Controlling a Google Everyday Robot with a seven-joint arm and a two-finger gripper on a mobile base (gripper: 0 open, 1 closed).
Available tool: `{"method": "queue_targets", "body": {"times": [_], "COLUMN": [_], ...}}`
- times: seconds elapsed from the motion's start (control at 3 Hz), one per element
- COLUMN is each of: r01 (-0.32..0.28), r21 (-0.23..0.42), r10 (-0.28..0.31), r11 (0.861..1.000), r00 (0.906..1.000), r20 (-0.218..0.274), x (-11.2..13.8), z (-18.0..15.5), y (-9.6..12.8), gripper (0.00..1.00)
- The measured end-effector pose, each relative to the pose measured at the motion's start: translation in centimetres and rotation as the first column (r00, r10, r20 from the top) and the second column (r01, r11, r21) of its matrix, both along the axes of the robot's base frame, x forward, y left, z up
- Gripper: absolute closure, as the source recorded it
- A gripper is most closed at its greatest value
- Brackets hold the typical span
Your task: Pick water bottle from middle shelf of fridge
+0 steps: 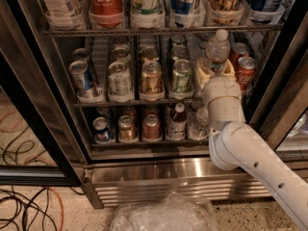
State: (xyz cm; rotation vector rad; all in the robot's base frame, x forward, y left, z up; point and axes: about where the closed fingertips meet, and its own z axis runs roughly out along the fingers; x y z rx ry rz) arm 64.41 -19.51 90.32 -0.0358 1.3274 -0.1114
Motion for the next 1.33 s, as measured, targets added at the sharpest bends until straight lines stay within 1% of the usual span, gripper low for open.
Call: {"method": "queue_targets", "body": {"times": [0.33, 0.67, 1.0, 1.33], "r01": [0.001, -0.007, -0.032, -0.076], "r21": [0.002, -0.014, -0.038, -0.073], "r10": [-0.001, 0.007, 0.03, 0.066], "r11": [1.0, 1.0, 0.999, 0.994], "r00": [0.9999, 0.9999, 0.9982, 0.9895], "r20": [0.012, -0.008, -0.053, -0.129], "x": [-0.7, -1.8, -3.4, -4.7], "z": [0.3, 0.6, 0.6, 0.7], "y": [0.0, -0.2, -0.4, -0.7], "gripper": [1.0, 1.0, 1.0, 1.0]}}
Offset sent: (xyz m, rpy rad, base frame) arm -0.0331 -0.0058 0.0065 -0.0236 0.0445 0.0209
